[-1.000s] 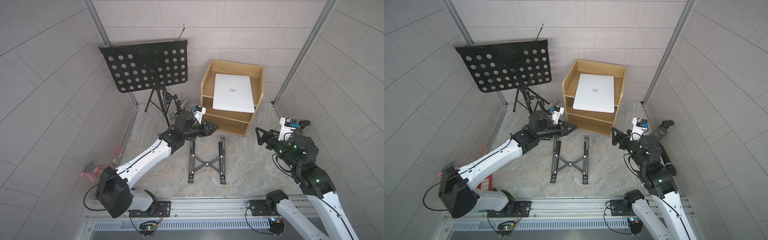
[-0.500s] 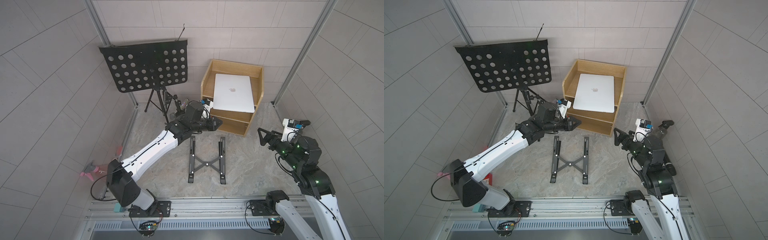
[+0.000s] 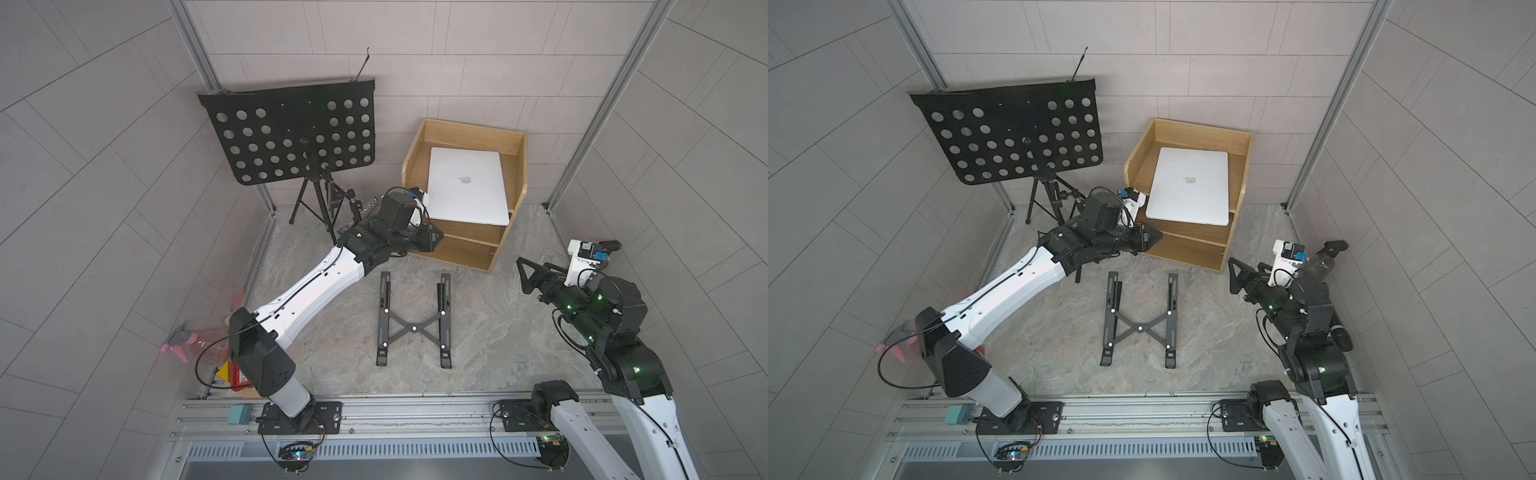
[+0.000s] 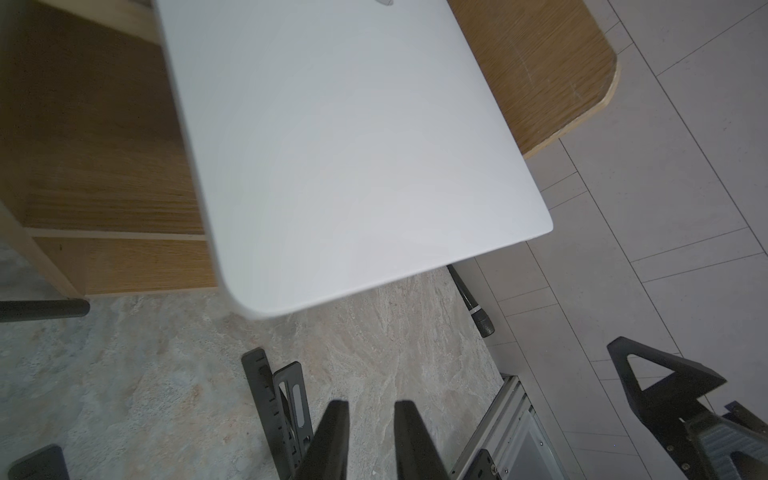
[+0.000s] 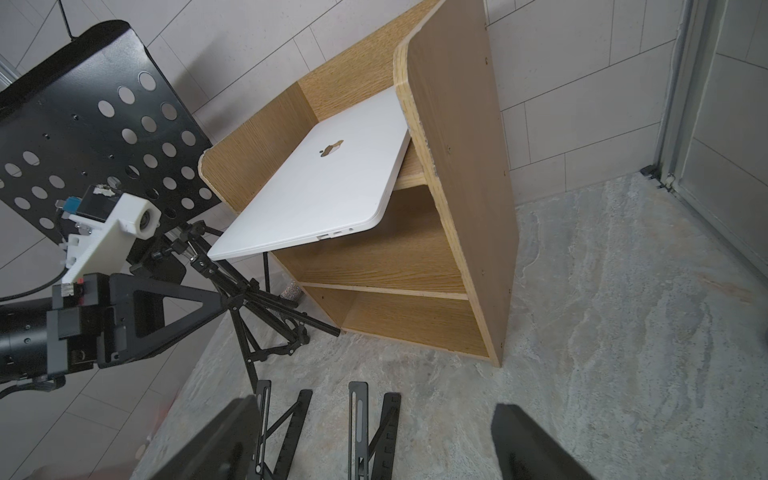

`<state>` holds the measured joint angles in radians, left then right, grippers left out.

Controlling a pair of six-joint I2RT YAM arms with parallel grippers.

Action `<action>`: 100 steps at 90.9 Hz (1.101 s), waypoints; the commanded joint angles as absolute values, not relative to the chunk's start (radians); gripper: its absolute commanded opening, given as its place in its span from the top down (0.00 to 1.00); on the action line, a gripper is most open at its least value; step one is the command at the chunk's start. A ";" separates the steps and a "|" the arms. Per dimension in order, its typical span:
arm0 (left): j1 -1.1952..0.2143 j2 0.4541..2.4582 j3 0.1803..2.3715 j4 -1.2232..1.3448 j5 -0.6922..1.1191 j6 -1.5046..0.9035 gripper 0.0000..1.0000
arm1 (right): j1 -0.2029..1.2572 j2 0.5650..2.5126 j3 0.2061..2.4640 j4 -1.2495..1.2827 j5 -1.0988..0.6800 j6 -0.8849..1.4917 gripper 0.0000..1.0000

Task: Close the laptop lid and set it aside
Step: Place the laptop on the shelf.

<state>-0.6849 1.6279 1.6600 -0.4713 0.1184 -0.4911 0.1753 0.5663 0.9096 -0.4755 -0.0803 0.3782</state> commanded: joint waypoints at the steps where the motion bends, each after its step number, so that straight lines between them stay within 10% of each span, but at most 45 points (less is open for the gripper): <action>1: -0.663 1.647 1.717 -0.528 0.103 -0.456 0.75 | 0.167 0.550 0.896 -0.453 -0.086 0.379 0.09; 100: -0.554 1.831 2.006 -0.686 0.166 -0.432 0.75 | 0.166 0.527 0.879 -0.455 -0.071 0.374 0.08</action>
<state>-0.5797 1.8038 1.9526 -0.6792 0.1722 -0.4515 0.1707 0.5373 0.8902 -0.4725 -0.0784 0.3779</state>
